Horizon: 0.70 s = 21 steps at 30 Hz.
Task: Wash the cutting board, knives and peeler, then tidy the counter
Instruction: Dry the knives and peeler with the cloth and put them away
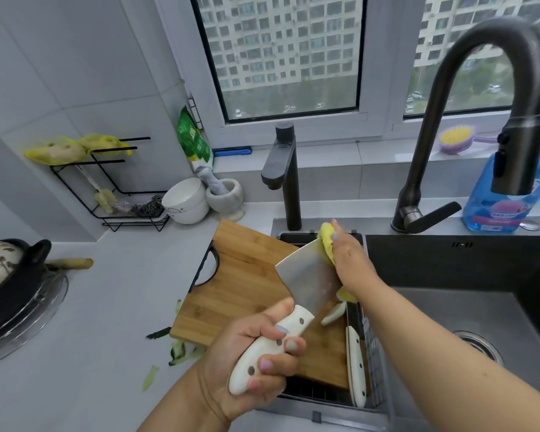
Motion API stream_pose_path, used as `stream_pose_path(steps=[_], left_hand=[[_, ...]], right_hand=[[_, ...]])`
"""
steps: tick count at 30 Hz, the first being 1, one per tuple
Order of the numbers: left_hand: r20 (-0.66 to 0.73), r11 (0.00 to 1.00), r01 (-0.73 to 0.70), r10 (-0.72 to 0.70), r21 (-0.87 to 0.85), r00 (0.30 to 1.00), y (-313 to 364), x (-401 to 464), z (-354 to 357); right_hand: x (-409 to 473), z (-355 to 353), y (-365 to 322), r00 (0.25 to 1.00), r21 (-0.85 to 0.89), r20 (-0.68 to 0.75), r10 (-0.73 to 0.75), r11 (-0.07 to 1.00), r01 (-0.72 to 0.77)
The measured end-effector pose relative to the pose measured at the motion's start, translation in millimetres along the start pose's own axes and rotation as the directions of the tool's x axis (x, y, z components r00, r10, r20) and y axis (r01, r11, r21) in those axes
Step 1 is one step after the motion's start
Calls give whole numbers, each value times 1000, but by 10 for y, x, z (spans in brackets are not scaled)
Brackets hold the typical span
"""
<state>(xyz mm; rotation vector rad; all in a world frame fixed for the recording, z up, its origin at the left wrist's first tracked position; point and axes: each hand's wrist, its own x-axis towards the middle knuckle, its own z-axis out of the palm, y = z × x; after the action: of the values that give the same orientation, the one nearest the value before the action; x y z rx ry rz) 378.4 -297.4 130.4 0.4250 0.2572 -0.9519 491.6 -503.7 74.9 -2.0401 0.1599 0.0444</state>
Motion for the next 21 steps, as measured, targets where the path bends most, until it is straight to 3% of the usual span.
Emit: stream_pose_path(steps=[5,6,8,9,11,13,15,17,19,21], left_hand=[[67,998,-36,40,-56,997,3,-112,-51],[88,996,-48,55,-77,995,7,-133,-56],[110,990,-84,96,-112,989,18,-182,-65],[107,986,-113,126,-120,986,33,-207,-68],[86,979,-172,182,-108,980,80,-253,-68],[60,971,-221,228,-94,972,142,-284,-72],[43,962,-254,259,-99,965,185,-298,-69],[19,961,-266,268,-73,963,192,-291,-51],[5,964,-266,266,-28,964,180,-290,-32],[-17,966,-260,260,6,965,169,-313,-34]], right_hand=[[62,51,-100,951,333,12,309,896,-295],[83,57,-73,912,461,30,409,804,-375],[69,71,-36,850,729,166,500,518,-447],[57,89,-10,856,815,220,468,393,-425],[-18,113,-22,909,910,184,373,286,-302],[-202,181,-169,959,934,86,271,313,-173],[-443,343,-344,988,843,-20,152,534,-66],[-679,580,-446,992,596,-99,-73,794,118],[-794,791,-474,965,350,-53,-259,900,260],[-764,890,-471,958,188,43,-285,944,272]])
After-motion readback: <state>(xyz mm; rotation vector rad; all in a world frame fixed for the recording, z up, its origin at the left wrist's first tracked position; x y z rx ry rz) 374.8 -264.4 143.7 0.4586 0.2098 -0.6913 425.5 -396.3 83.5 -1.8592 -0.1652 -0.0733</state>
